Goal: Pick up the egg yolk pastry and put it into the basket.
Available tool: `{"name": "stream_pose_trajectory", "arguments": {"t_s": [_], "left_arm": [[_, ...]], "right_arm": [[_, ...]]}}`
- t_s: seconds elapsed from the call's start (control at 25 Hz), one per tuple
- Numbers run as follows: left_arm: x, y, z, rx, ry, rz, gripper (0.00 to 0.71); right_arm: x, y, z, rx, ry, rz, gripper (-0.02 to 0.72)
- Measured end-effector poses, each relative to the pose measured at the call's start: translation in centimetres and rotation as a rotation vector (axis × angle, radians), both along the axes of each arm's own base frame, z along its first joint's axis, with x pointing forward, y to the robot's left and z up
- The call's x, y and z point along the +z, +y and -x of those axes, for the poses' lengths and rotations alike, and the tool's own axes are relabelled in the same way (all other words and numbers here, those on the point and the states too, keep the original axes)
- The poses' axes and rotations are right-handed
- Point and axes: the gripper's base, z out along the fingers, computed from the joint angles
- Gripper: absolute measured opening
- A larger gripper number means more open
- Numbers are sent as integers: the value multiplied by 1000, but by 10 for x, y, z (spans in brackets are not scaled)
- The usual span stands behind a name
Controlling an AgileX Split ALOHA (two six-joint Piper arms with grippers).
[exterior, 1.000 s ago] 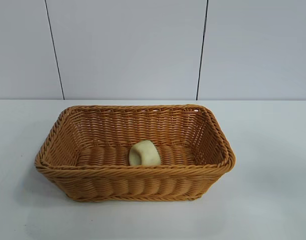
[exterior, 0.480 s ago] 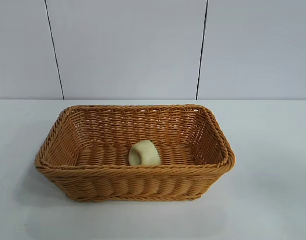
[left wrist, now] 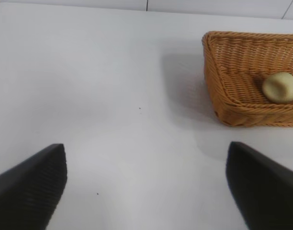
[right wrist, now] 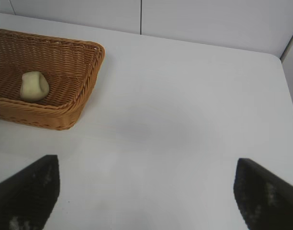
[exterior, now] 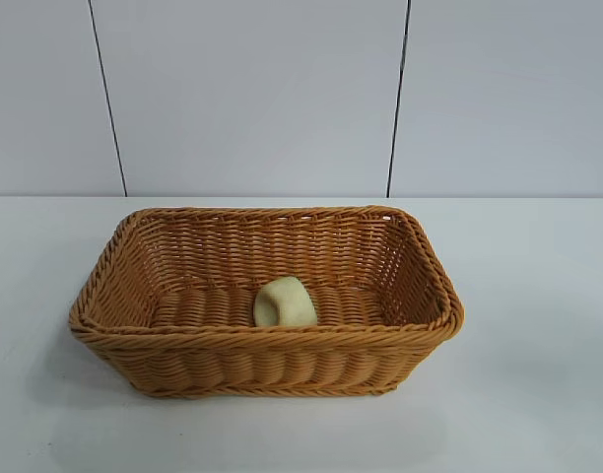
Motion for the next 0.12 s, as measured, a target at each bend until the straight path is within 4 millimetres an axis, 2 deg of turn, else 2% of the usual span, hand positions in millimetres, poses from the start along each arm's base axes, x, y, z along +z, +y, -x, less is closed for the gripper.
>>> {"name": "stream_pose_trajectory", "arguments": {"t_s": [0.12], "left_arm": [[0,0,0,0,0,0,696]], "right_arm": [[0,0,0,0,0,0,685]]}}
